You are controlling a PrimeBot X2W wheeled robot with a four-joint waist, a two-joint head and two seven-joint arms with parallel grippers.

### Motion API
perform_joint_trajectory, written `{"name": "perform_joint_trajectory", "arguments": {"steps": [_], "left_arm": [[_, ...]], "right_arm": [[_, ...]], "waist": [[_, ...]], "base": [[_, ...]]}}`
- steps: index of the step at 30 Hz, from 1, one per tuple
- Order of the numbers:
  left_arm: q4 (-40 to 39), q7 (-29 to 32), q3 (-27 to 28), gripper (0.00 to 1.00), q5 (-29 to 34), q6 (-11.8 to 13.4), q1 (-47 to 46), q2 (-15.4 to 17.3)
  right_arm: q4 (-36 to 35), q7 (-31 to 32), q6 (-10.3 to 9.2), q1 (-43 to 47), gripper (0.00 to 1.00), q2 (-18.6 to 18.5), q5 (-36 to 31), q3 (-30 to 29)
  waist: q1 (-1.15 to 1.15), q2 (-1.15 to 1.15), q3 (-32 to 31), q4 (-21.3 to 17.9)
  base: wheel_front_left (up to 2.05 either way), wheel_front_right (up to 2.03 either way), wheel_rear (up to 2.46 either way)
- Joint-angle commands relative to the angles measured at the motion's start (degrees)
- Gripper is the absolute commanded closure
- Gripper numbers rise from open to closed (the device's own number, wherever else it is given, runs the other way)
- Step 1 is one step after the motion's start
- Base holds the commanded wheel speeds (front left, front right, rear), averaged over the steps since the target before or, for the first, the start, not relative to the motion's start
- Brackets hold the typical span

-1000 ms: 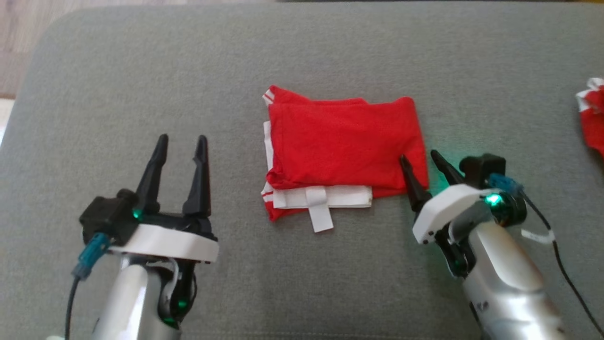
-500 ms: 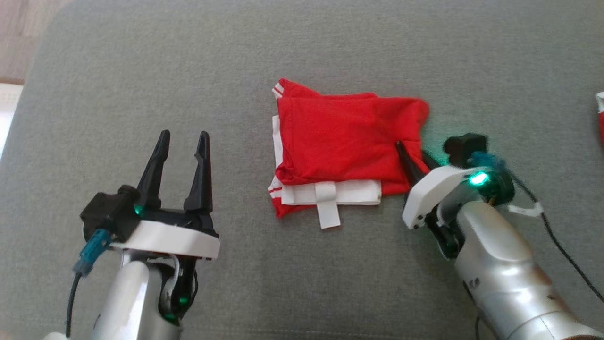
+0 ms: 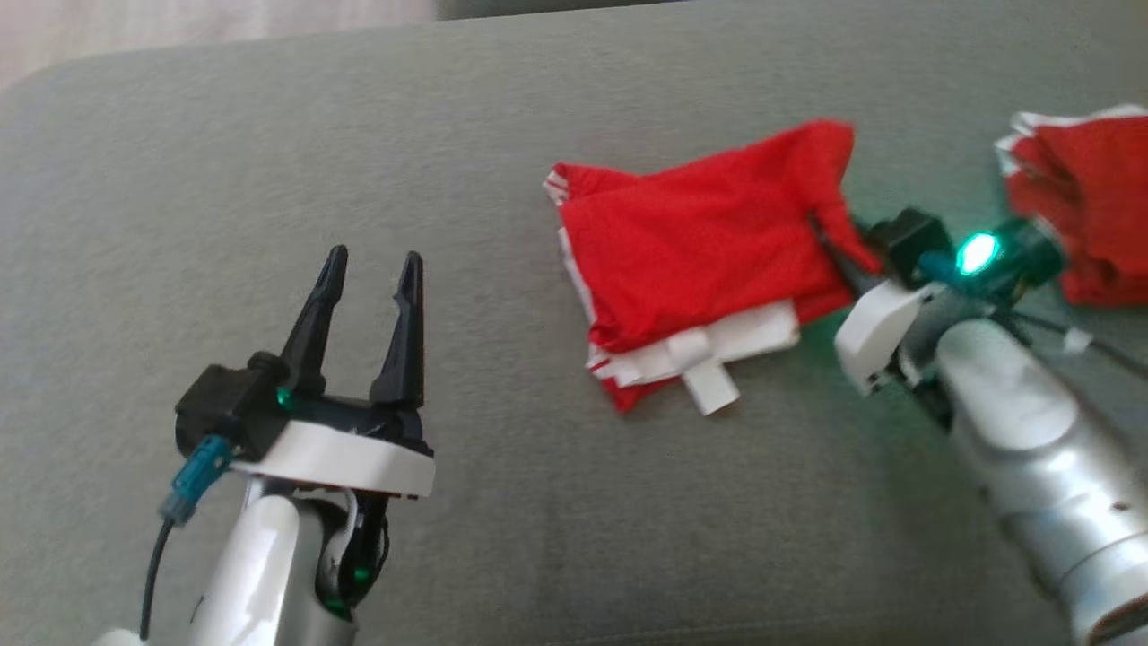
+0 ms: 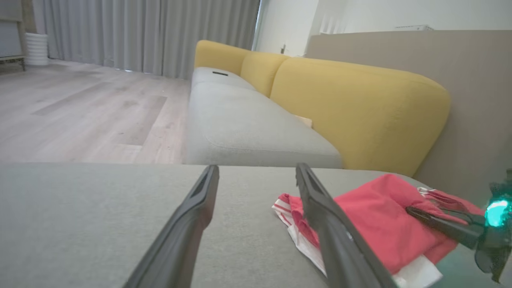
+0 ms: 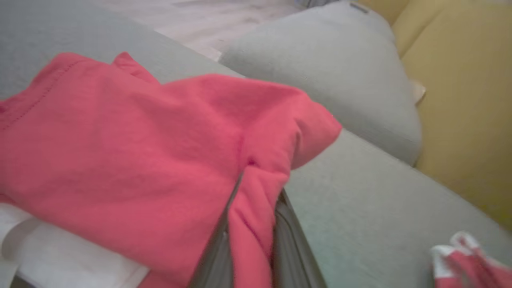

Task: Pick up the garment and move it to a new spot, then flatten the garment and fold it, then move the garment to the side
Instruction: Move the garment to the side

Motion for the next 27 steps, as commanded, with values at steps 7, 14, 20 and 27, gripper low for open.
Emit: {"name": "perform_joint_trajectory", "arguments": {"steps": [7, 14, 20, 27], "left_arm": [[-2.4, -0.3, 0.2, 0.00, 0.9, -0.4, -4.4, 0.5], [-2.1, -0.3, -0.4, 0.00, 1.2, -0.8, -5.8, 0.5], [-1.9, -0.3, 0.1, 0.00, 1.3, -1.3, -7.4, 0.5], [-1.5, -0.3, 0.6, 0.00, 1.4, -1.6, -8.4, 0.5]], "right_arm": [[-5.7, 0.7, -0.05, -6.3, 1.00, -10.5, -1.2, 5.0], [-6.1, 3.2, -0.05, -10.1, 1.00, -22.6, 0.3, 2.1], [-3.0, 4.8, -0.05, -11.5, 1.00, -29.8, -0.9, -3.0], [0.7, 5.6, -0.05, -12.0, 1.00, -31.7, -2.5, -8.7]], "waist": [[0.00, 0.00, 1.8, -6.7], [0.00, 0.00, 5.2, -8.1], [0.00, 0.00, 8.6, -6.7], [0.00, 0.00, 11.1, -5.1]], "base": [[0.00, 0.00, 0.00], [0.00, 0.00, 0.00], [0.00, 0.00, 0.00], [0.00, 0.00, 0.00]]}}
